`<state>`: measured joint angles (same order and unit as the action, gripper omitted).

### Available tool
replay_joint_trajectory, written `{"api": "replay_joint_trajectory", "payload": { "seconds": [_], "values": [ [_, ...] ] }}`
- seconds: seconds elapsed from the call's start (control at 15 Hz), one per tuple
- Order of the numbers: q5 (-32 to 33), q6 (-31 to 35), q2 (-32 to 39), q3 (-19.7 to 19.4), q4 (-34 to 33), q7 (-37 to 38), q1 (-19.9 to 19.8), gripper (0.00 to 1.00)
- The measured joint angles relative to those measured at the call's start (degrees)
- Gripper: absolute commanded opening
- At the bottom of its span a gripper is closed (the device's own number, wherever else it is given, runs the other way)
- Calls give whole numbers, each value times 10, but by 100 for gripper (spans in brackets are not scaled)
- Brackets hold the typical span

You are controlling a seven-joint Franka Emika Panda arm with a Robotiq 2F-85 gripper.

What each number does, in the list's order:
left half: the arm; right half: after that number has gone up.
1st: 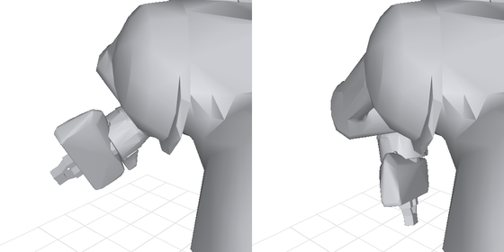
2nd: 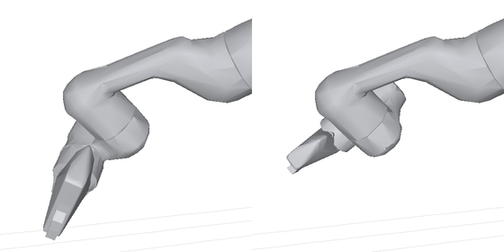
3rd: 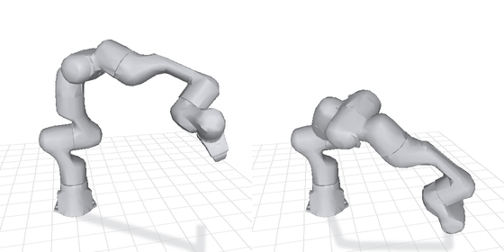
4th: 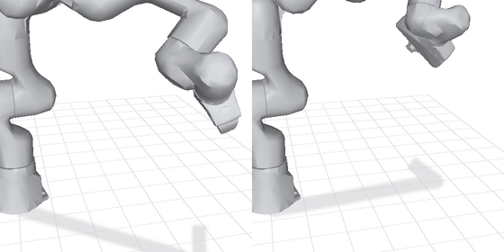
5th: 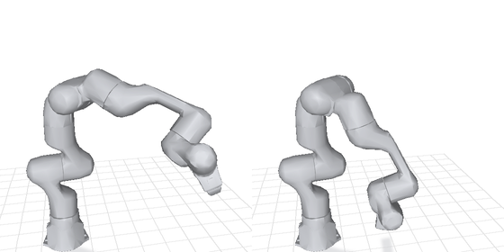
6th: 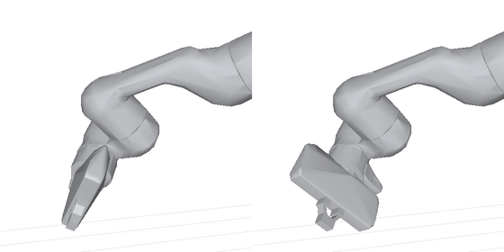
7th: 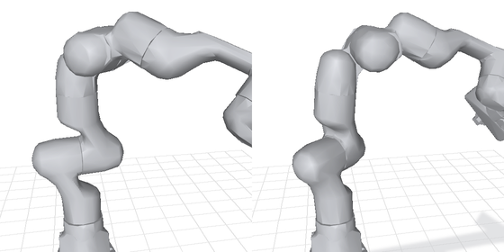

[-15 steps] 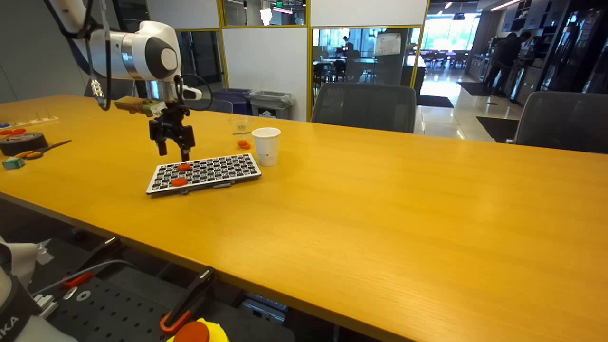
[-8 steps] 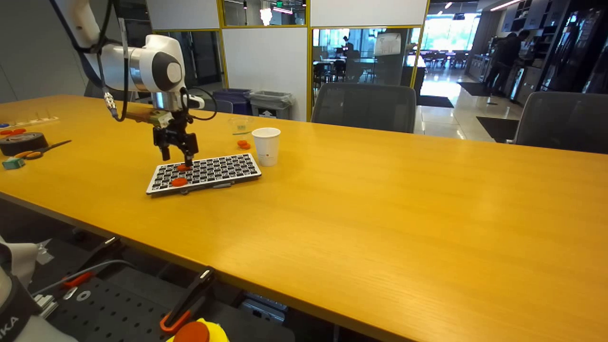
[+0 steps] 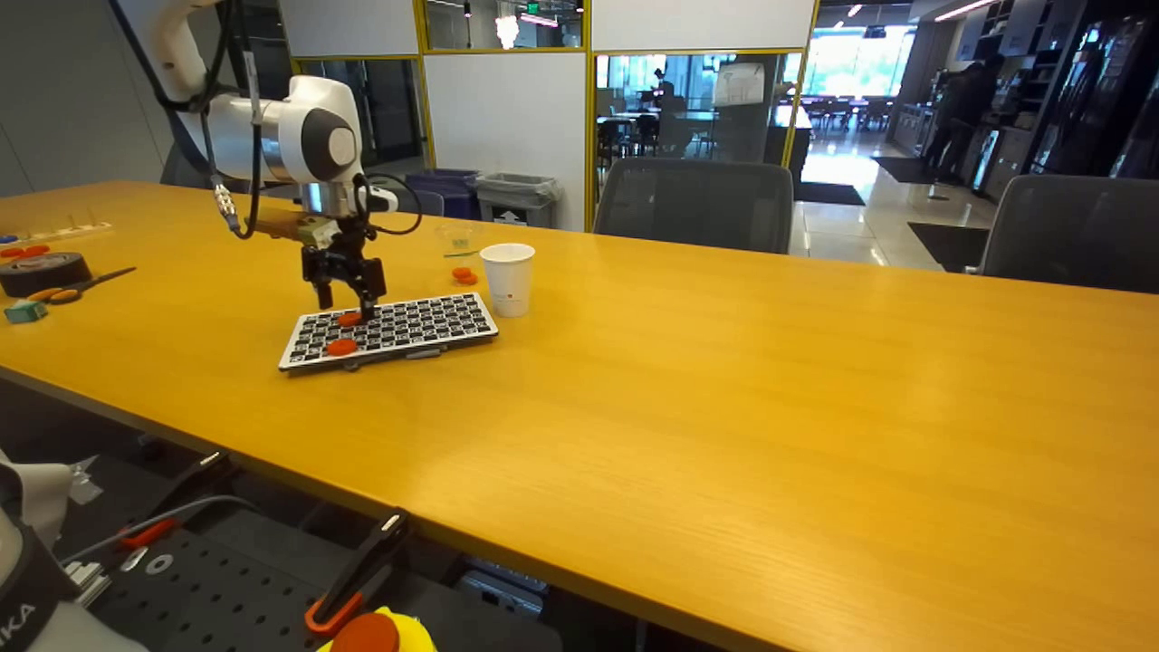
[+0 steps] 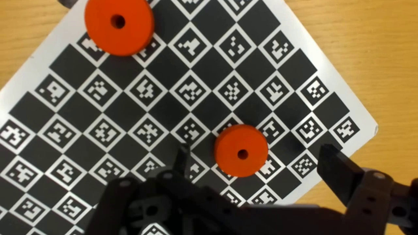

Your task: Put the yellow block in the white cup the put two orange blocks in the clear cup, then put the remaining yellow block in the white cup, then put the remaining two orange blocks in the clear cup

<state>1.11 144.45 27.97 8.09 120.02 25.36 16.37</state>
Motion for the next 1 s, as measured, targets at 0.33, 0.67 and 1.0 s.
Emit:
{"api": "replay_joint_trajectory", "payload": {
  "seconds": [0.33, 0.67, 1.0],
  "values": [
    [0, 0, 0, -10, -2, 0, 4, 42],
    [1, 0, -1, -18, -4, 0, 6, 19],
    [2, 0, -1, -25, -10, 0, 10, 19]
  ]
}}
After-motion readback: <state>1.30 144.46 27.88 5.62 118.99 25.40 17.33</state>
